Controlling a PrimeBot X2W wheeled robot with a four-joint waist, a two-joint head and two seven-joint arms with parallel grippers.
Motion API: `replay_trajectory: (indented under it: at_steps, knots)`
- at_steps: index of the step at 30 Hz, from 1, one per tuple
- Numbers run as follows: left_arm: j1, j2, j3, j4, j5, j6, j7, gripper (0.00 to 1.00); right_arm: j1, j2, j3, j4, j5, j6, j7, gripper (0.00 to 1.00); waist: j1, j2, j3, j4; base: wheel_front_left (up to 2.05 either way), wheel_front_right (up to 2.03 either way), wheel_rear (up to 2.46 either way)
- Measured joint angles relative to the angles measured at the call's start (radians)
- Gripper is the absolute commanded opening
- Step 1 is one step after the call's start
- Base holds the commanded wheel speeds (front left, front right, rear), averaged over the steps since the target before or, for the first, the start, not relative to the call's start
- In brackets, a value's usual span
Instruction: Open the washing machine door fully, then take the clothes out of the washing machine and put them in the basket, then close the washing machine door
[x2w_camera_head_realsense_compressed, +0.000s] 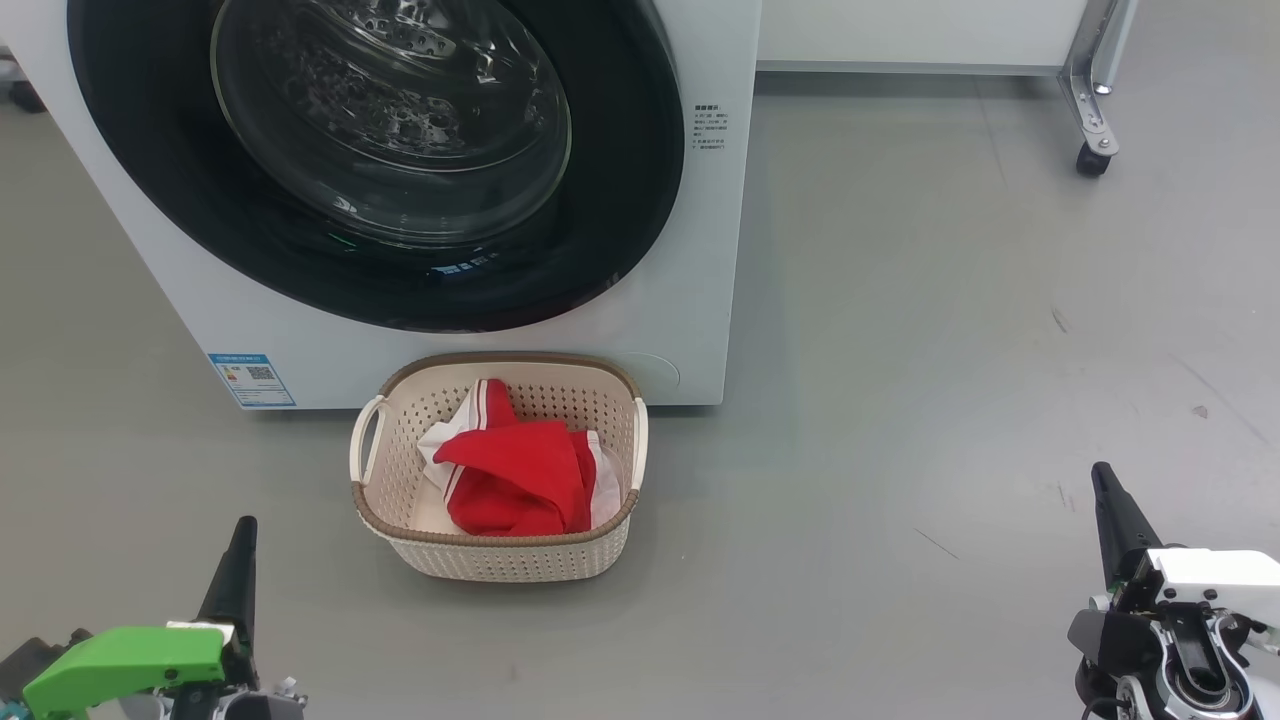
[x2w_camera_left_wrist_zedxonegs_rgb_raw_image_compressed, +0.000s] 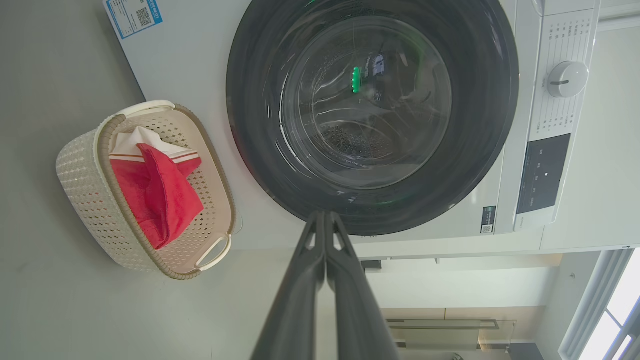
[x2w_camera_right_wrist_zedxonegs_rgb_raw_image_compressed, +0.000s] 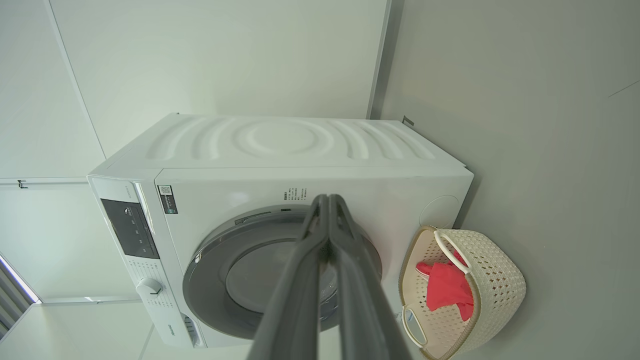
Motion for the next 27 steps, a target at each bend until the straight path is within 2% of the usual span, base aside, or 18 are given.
replay_trajectory:
  at_steps: [27]
  knots:
    - [0.000, 0.000, 0.004, 0.000, 0.000, 0.000, 0.000, 0.00, 0.000, 0.000, 0.000, 0.000, 0.000, 0.000, 0.000, 0.00, 0.0000, 0.0000, 0.000, 0.000, 0.00, 0.00, 0.00]
